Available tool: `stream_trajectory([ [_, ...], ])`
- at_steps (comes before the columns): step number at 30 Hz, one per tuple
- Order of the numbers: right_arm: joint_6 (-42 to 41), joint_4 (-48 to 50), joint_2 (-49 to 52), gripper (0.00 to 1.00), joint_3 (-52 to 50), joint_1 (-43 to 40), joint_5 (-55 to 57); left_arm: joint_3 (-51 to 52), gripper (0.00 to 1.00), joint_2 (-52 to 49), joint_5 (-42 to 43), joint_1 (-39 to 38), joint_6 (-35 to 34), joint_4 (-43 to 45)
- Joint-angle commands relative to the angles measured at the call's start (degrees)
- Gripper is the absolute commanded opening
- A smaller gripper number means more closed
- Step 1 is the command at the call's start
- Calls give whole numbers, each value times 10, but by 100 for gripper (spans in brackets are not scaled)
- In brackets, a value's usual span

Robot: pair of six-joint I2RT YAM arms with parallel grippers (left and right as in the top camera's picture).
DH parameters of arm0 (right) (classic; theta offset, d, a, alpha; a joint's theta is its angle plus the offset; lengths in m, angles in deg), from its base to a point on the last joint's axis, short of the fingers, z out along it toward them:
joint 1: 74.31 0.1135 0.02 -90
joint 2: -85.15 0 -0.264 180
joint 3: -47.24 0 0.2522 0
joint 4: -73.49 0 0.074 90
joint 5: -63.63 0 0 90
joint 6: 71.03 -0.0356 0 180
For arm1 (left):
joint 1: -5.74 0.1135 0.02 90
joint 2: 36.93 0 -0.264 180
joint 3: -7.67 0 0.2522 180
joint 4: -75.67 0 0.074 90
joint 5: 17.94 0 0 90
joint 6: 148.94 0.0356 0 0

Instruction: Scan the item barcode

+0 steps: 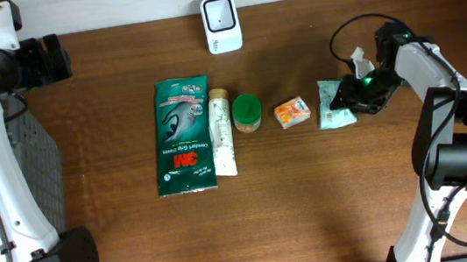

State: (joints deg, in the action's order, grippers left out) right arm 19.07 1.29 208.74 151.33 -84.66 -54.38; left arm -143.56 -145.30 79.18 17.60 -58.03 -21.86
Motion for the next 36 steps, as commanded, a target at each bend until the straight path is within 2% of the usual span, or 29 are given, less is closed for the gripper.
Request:
stream_trajectory([
  [1,-42,-54,-14,41,18,9,-46,-3,99,0,6,-1,5,1],
  [4,-42,-89,-29,53,26,13,35,-3,99,0,6,-1,5,1],
  [8,-29,-94,-44,57,75,13,148,-3,99,0,6,-1,5,1],
  [10,0,-65,-44,57,108,14,152,-3,99,0,6,-1,5,1],
  [14,16,22,-33,53,110,21,148,-3,99,0,6,-1,5,1],
  [18,62,62,-15,53,110,64,143,-3,99,0,6,-1,5,1],
  [22,63,95,-13,54,110,112,192,-3,99,0,6,-1,5,1],
  [31,23,108,25,54,110,141,227,-3,99,0,6,-1,5,1],
  [36,-47,89,38,53,110,137,299,-3,99,0,6,-1,5,1],
])
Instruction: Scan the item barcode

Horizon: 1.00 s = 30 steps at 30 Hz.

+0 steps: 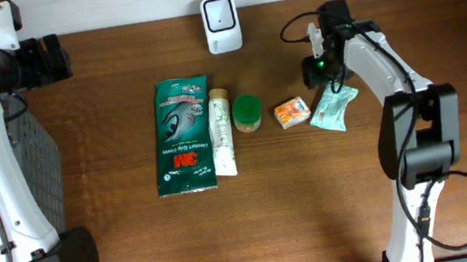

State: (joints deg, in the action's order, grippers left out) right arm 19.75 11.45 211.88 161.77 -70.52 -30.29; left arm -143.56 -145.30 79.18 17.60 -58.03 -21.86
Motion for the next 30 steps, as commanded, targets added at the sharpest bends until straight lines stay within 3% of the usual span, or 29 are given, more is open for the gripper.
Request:
stream_trajectory([
  [1,-78,-26,7,53,5,-9,78,-3,99,0,6,-1,5,1],
  [9,-107,-126,3,53,7,-49,31,-3,99,0,6,-1,5,1],
  [15,-42,-174,-39,54,35,-107,-150,-3,99,0,6,-1,5,1],
  [19,-14,-216,-44,57,24,-147,-172,-3,99,0,6,-1,5,1],
  [24,-14,-190,-44,58,-59,-159,-186,-3,99,0,6,-1,5,1],
  [30,-14,-89,-44,58,-144,-159,-237,-3,99,0,6,-1,5,1],
])
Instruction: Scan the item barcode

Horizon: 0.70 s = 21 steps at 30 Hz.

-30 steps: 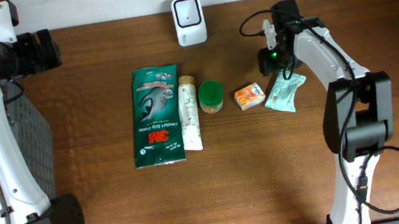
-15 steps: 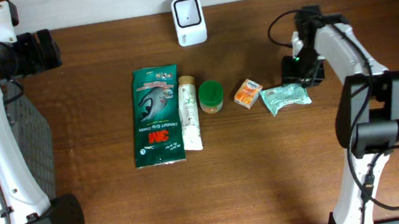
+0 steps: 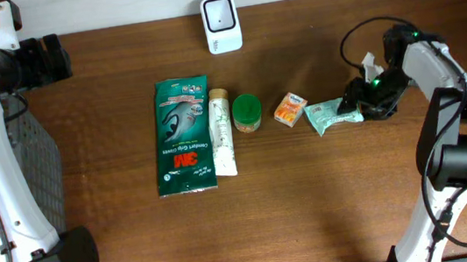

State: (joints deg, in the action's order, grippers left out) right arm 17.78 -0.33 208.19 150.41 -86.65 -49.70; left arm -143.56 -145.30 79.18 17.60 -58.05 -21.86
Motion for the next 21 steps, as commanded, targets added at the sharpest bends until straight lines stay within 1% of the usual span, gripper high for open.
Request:
stream_trajectory([
  [1,6,44,-7,58,-41,3,-55,-3,99,0,6,-1,5,1],
  [3,6,66,-7,57,-59,3,-73,-3,99,0,6,-1,5,1],
  [5,5,90,-7,52,-76,4,-82,-3,99,0,6,-1,5,1],
  [7,5,117,-5,49,-95,3,-82,-3,99,0,6,-1,5,1],
  [8,5,127,-2,45,-102,3,-82,-3,99,0,6,-1,5,1],
  [9,5,132,2,37,-106,3,-82,-3,99,0,6,-1,5,1],
  [11,5,138,8,16,-110,3,-82,-3,99,0,6,-1,5,1],
  [12,5,138,8,8,-110,3,-82,-3,99,0,6,-1,5,1],
  [13,5,138,8,5,-110,3,-82,-3,99,0,6,-1,5,1],
  [17,6,129,-11,4,-103,3,-109,-3,99,0,6,-1,5,1],
  [21,30,87,-71,4,-83,3,-146,-3,99,0,6,-1,5,1],
])
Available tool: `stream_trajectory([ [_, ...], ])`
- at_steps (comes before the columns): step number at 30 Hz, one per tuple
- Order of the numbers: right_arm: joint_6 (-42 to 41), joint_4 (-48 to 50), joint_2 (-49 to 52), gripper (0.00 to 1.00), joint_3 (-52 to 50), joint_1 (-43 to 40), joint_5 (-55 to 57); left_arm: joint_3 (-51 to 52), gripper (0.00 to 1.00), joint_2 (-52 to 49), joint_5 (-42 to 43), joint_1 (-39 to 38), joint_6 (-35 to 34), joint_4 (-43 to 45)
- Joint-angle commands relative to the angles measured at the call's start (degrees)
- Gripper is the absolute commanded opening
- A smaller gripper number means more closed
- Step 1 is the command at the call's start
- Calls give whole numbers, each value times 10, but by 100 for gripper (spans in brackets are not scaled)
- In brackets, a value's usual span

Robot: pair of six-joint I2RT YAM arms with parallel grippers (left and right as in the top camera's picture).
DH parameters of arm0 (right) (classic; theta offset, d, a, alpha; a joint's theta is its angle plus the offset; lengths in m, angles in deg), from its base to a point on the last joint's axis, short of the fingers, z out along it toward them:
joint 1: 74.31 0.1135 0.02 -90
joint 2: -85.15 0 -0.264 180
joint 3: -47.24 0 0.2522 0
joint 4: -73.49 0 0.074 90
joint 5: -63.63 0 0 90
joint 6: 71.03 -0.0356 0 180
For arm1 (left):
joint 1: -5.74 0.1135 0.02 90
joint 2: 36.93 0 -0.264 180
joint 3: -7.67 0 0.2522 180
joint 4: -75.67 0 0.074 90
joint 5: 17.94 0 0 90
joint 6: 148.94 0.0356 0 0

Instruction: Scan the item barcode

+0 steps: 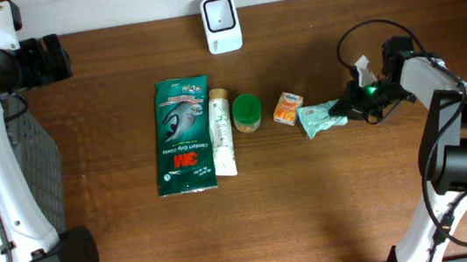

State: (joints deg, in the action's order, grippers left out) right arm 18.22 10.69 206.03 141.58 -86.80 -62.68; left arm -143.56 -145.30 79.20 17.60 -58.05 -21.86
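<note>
A white barcode scanner (220,12) stands at the back of the table. A pale teal packet (315,120) lies right of centre, its left end touching a small orange box (286,108). My right gripper (347,108) sits low at the packet's right end and appears shut on it; the fingers are hard to make out. My left arm (32,64) is far off at the top left, and its fingers cannot be made out.
A green 3M glove pack (184,134), a white tube (221,132) and a green-lidded jar (246,113) lie in a row left of the orange box. A dark mesh basket (29,154) stands at the left edge. A black cable loops above the right arm.
My right gripper and the teal packet have shifted a little to the left. The packet now presses against the orange box, which has been nudged slightly left.
At first my right gripper was down on the teal packet right of the orange box. Then it was farther back towards the scanner with the packet below it. Then it was back at the right, with the packet flat beside the turned box, and now closer to it.
</note>
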Motion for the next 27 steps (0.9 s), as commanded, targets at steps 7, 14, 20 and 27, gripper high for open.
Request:
stream_trajectory([
  [7,36,-82,-227,4,15,5,-52,-3,99,0,6,-1,5,1],
  [14,35,-128,-360,4,15,5,-82,-3,99,0,6,-1,5,1],
  [20,35,-159,-398,4,15,22,-83,-3,99,0,6,-1,5,1],
  [27,-43,-102,-397,4,23,98,-25,-3,99,0,6,-1,5,1],
])
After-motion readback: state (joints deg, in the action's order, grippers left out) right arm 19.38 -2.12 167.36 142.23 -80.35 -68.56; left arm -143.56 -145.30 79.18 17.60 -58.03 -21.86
